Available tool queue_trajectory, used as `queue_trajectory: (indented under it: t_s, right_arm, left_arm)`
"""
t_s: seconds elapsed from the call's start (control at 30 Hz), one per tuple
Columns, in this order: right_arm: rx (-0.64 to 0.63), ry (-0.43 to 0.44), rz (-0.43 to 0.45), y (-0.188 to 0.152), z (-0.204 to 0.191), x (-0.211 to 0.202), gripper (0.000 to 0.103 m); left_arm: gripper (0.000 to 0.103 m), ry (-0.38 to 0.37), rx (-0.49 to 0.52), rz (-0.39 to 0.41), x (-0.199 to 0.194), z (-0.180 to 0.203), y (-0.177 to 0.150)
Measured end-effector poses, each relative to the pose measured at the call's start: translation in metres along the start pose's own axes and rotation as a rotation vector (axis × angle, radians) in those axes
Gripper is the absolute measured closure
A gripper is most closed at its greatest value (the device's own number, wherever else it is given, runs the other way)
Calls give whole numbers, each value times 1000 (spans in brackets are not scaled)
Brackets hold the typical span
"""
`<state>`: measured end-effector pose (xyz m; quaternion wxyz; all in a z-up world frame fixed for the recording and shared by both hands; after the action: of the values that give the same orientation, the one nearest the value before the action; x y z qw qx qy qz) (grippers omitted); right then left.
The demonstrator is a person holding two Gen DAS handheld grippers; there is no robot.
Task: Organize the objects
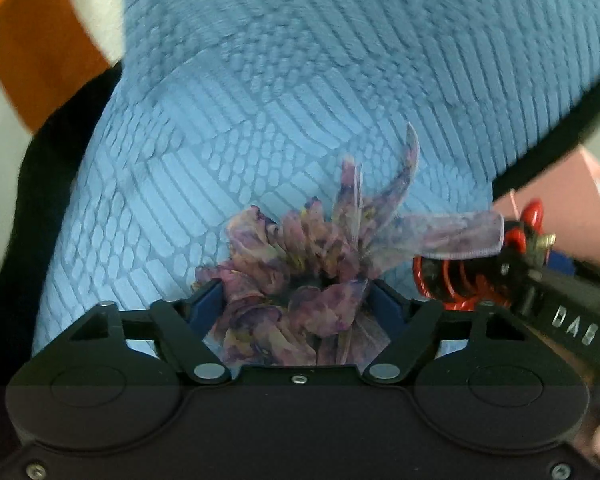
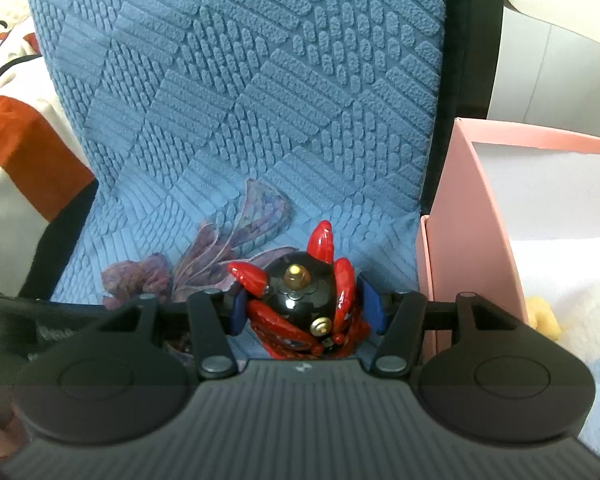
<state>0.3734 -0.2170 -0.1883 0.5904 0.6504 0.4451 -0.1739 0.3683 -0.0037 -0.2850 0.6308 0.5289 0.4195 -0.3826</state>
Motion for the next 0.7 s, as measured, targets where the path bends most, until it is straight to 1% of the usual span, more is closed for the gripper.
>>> queue_trajectory:
  t_s: [0.07,0.13,0.17,0.23,0.3,0.33,0.4,0.47,0.5,0.7]
  right_arm:
    - [-4,5,6,-1,0,-1,45]
    - [-16,6,5,-2,-1,-1,45]
    - [-15,10,7,-1,-1,-1,45]
    - [-32,9,17,-1,-2,-3,45]
    - [-53,-3,17,-2,-4,-2,45]
    - [-53,-2,13,-3,-4,-1,45]
    - [-39,12,4,-5,-3,-3,45]
    - [-31,23,-1,-9,-3,-9,45]
    - [-37,27,-2,-12,-5,-12,45]
    - [-65,21,-3,-22,-14,-37,45]
  left_arm:
    - [35,8,26,9,-1,5,-1]
    - [48,11,47,26,-4,9,-1]
    - [53,3,51,32,-5,10,-1]
    - [68,-18,42,42,-8,11,0]
    - [73,-29,38,51,-11,11,1]
    - [77,-33,31,51,-13,10,2]
    - [83,-42,6,54,-16,10,2]
    - [94,-53,-15,62,-23,8,-2]
    - [96,-66,-31,60,-26,4,-5]
    - [97,-118,-116,55,-49,-18,-30]
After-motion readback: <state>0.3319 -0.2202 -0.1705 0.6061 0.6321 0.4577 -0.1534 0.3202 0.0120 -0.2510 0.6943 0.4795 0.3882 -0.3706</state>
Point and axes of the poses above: each gripper's, at about its wrist camera, not at the fingertips, and x roughly the way its jaws point, z to its right, y to its top, the point moved 2 cm from there along x, roughly the way its jaws point, and after that the axes turned 8 degrees about y, right-handed, at the moved point
